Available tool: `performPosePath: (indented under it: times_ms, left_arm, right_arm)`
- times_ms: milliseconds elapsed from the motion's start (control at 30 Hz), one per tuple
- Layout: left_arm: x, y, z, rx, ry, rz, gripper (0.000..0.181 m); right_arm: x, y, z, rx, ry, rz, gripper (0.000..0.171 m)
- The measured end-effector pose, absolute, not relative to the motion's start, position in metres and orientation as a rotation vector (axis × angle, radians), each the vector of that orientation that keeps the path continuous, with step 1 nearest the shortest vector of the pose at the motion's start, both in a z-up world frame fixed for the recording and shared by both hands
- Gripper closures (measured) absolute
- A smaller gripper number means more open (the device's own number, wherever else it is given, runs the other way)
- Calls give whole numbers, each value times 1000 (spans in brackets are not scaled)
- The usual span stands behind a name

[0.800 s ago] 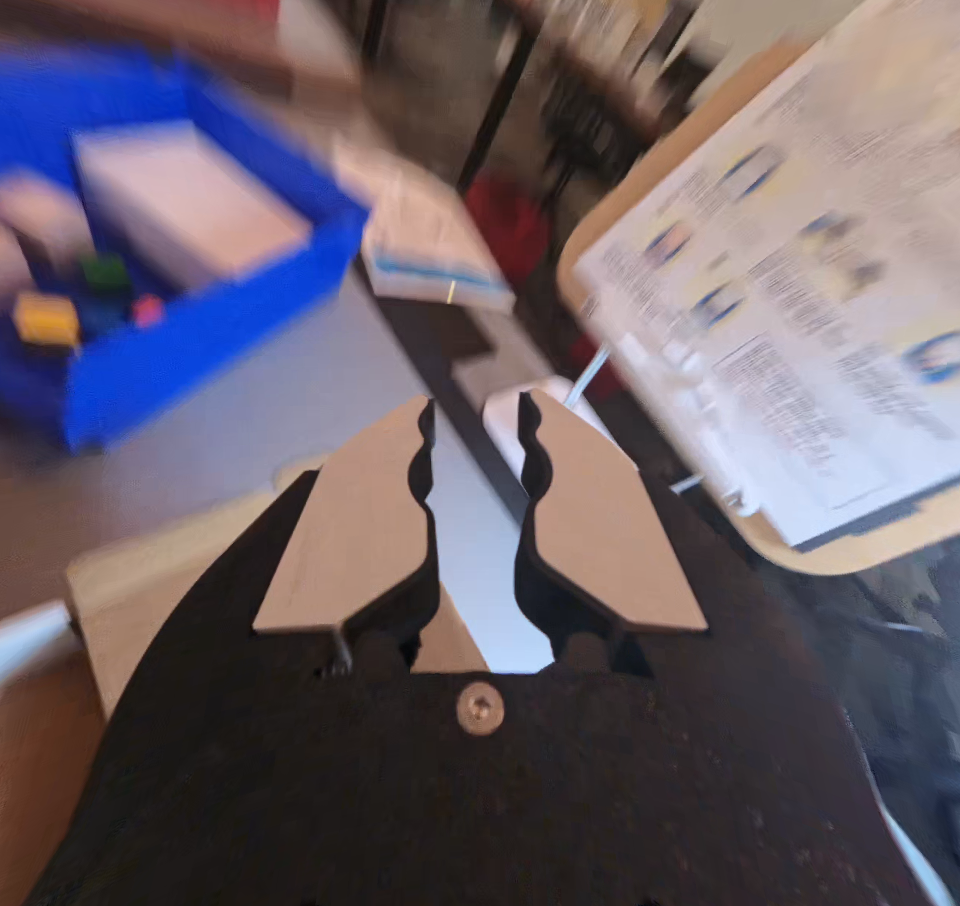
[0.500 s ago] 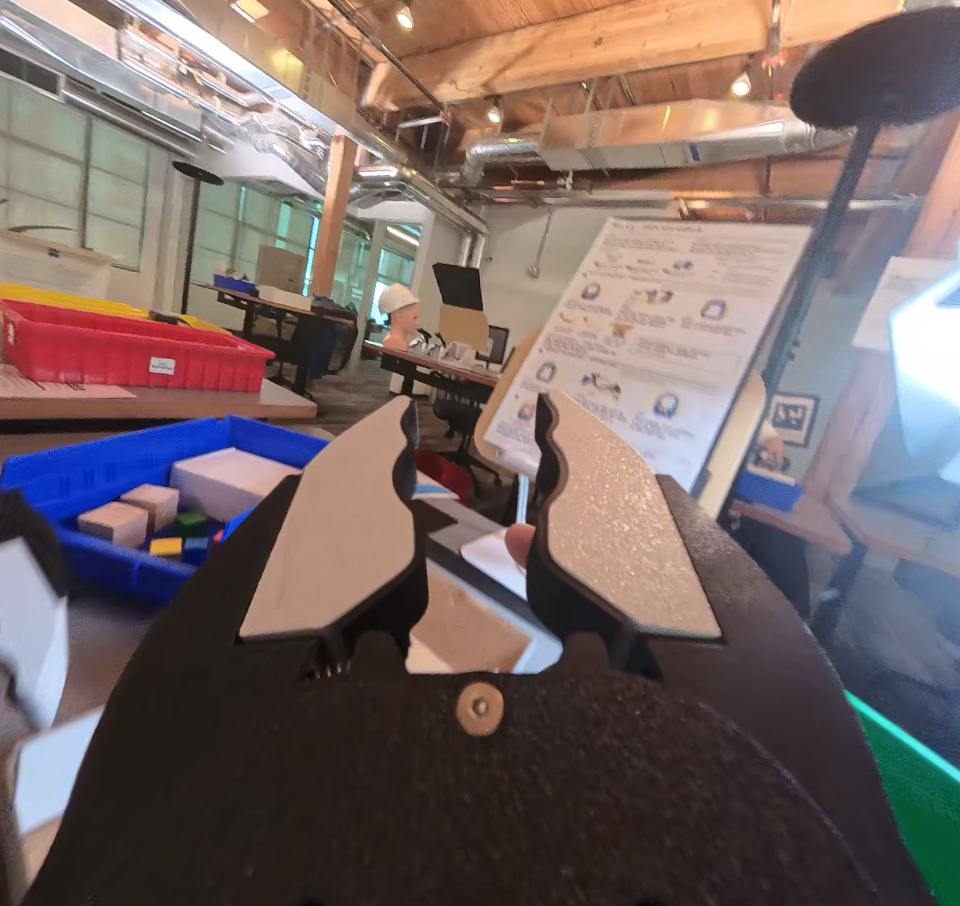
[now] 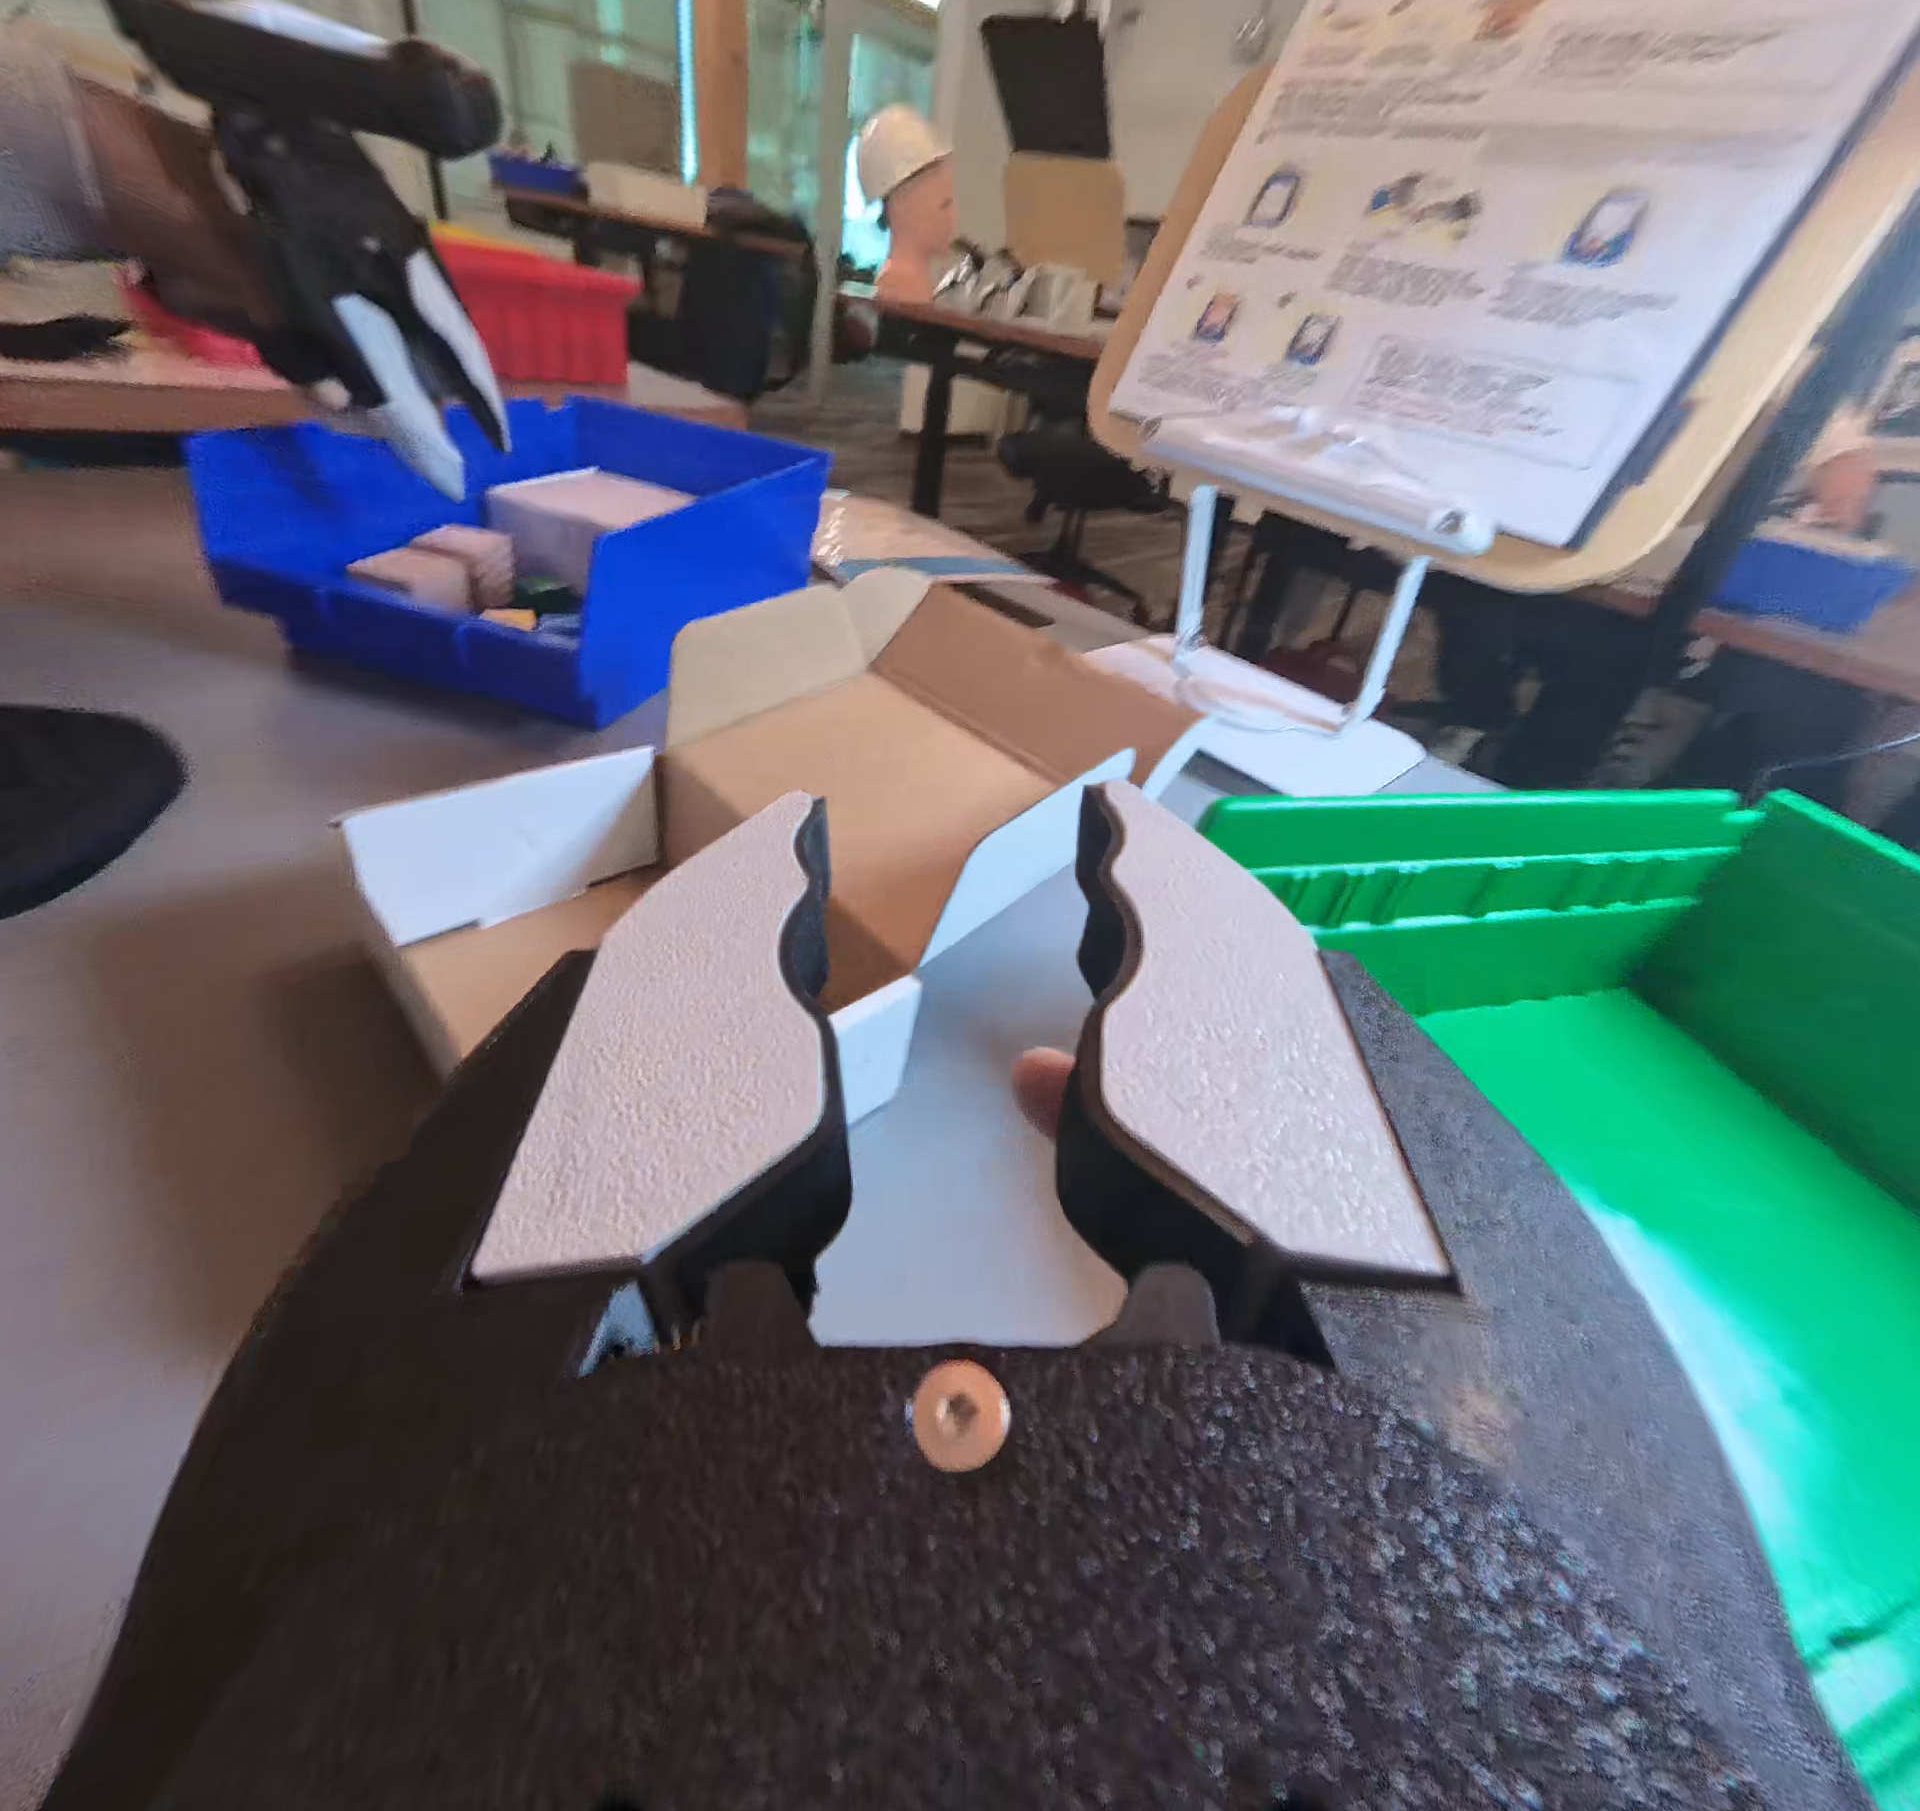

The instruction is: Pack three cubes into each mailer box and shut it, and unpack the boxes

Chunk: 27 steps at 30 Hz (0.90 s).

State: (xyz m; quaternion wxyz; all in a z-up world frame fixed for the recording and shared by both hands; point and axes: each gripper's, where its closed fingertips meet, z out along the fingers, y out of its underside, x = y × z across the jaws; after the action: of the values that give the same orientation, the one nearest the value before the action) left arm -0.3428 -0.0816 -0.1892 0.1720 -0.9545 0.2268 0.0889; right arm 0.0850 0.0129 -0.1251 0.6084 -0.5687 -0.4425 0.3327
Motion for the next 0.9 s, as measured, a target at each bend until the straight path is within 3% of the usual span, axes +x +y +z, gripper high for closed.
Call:
performPosePath:
  times_ms: [33,200,633,900]
  left_arm:
    - [-354,-87,-199,-2786,663,275,129]
    - [-371,-101,-225,-3033,758,252,125]
    - [-384,-99,-246,-3180,894,340,134]
    - [-358,-72,-171,-2930,986,482,139]
  right_arm:
    - [81,7,-131,-1338,-1072,790,124]
    - [73,-21,-159,-1491,-1333,878,114]
    - [83,-37,-187,-1657,-1514,867,116]
    - [83,-29,-180,-1628,-1459,867,117]
